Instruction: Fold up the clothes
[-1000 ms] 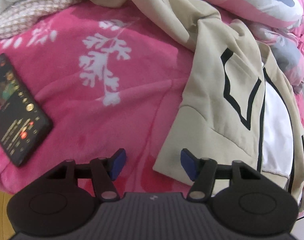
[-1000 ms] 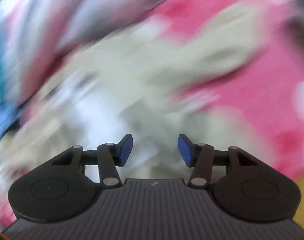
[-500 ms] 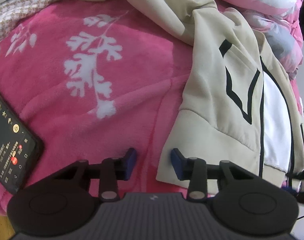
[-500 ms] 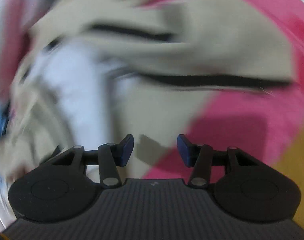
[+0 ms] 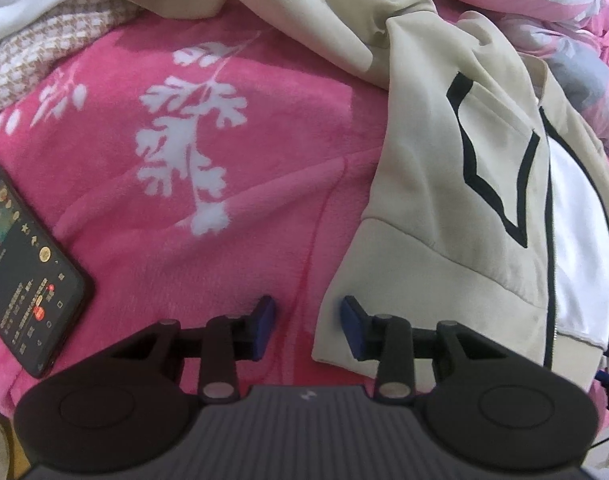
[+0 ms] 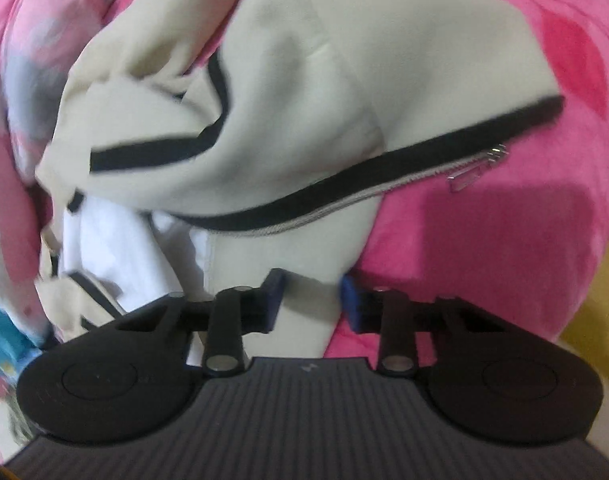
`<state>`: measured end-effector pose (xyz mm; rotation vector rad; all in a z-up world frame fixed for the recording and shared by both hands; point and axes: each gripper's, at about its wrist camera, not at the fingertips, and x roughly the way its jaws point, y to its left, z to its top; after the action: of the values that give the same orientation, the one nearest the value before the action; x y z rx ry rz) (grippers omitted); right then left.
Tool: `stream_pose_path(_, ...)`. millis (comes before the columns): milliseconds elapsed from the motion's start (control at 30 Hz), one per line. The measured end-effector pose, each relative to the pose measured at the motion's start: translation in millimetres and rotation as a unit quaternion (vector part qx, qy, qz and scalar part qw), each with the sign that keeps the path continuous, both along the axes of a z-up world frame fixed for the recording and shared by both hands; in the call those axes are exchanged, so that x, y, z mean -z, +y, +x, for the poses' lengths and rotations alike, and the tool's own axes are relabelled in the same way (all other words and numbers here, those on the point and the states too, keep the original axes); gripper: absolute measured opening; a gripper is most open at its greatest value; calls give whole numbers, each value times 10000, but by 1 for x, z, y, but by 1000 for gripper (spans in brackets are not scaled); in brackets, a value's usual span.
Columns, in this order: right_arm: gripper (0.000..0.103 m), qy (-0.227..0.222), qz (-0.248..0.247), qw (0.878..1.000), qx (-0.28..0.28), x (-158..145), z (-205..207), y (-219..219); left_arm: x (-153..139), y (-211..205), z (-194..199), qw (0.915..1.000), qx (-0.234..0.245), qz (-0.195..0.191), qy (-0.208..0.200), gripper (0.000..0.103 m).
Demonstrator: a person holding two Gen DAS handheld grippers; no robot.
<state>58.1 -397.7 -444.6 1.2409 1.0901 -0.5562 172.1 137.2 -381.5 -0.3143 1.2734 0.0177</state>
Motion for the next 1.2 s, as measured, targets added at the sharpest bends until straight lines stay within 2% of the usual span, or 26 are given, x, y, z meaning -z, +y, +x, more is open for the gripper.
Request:
stream_pose_path(67, 27, -157, 204, 9994, 229, -3, -4, -6, -1, -2, -1, 10000, -84, 43, 25, 39)
stream_pose_path(167, 27, -236, 261, 9986, 406, -3, -5, -3, -1, -4, -1, 9997, -215, 76, 55, 40)
stream_pose_path(267, 26, -523, 288, 9970, 498, -2, -5, 3, -2, -6, -3, 9996, -263, 102, 46, 40)
stream_pose_path(367, 23, -1016, 383, 9933, 390, 5, 2, -4, -2, -4, -8, 9995, -312, 36, -3, 40)
stream_pose_path(400, 22, -1053, 422, 9932, 267, 9, 5, -3, -2, -2, -10, 9994, -340, -9, -19, 40)
stream_pose_path(433, 12, -917, 418, 9948, 149, 15, 9, -3, -1, -1, -11, 9993, -362, -42, -29, 41)
stream_pose_path(500, 4, -746, 399, 9964, 54, 24, 13, -4, -2, -1, -12, 9993, -357, -56, -29, 41)
stream_pose_path(567, 3, -739, 100, 9970, -213, 10, 18, -6, -4, -3, -12, 9995, -304, -12, -5, 41)
stream_pose_path(667, 3, -840, -475, 9908, -952, -40, 21, -15, -7, -3, -14, 9996, -270, -25, 52, 40)
stream_pose_path(800, 3, -626, -1023, 9797, -1603, -95, 10, -46, -10, -1, -19, 9995, -131, -237, 134, 40)
stream_pose_path(867, 3, -281, -1328, 9708, -1976, -98, 12, -57, -11, -1, -22, 9994, -64, -275, 191, 40)
stream_pose_path(933, 3, 208, -1636, 9572, -2380, -78, 19, -63, -11, -2, -26, 9992, -8, -342, 226, 40)
stream_pose_path(967, 5, 452, -1787, 9485, -2577, -68, 22, -67, -12, -3, -27, 9991, 15, -365, 238, 40)
stream_pose_path(1000, 12, 702, -1887, 9402, -2747, -57, 26, -69, -12, -3, -28, 9990, 37, -380, 247, 40)
stream_pose_path(1033, 22, 929, -1888, 9357, -2832, -44, 31, -69, -13, -4, -30, 9988, 72, -404, 254, 40)
stream_pose_path(1067, 24, 1027, -1911, 9336, -2852, -40, 31, -67, -14, -4, -31, 9987, 112, -432, 260, 40)
stream_pose_path(1100, 26, 1001, -1980, 9315, -2881, -43, 28, -65, -15, -5, -33, 9984, 148, -475, 261, 40)
stream_pose_path(1200, 52, 928, -2309, 9258, -2847, -74, 8, -54, -20, -7, -41, 9969, 270, -700, 255, 43)
